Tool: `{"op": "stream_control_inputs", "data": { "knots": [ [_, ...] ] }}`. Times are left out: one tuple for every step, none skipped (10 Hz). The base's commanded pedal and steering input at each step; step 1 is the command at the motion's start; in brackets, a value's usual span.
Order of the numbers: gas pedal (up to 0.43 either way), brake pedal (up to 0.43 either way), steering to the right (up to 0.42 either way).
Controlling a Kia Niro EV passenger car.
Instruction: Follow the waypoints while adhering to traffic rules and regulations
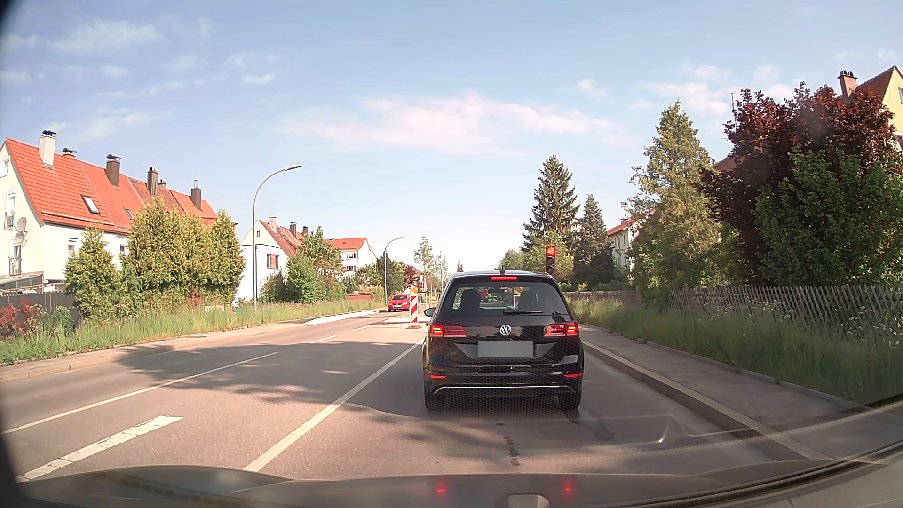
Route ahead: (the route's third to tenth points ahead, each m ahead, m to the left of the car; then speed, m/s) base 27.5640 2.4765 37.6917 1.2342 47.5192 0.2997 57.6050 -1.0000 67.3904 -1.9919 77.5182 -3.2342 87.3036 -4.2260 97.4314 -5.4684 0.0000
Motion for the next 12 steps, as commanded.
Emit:
{"op": "stream_control_inputs", "data": {
  "knots": [
    [0.000, 0.238, -0.021],
    [0.000, 0.238, -0.021],
    [0.000, 0.238, -0.021],
    [0.000, 0.238, -0.021],
    [0.000, 0.238, -0.021],
    [0.000, 0.238, -0.021],
    [0.000, 0.238, -0.021],
    [0.000, 0.238, -0.021],
    [0.000, 0.238, -0.021],
    [0.000, 0.238, -0.021],
    [0.000, 0.238, -0.021],
    [0.000, 0.238, -0.021]
  ]
}}
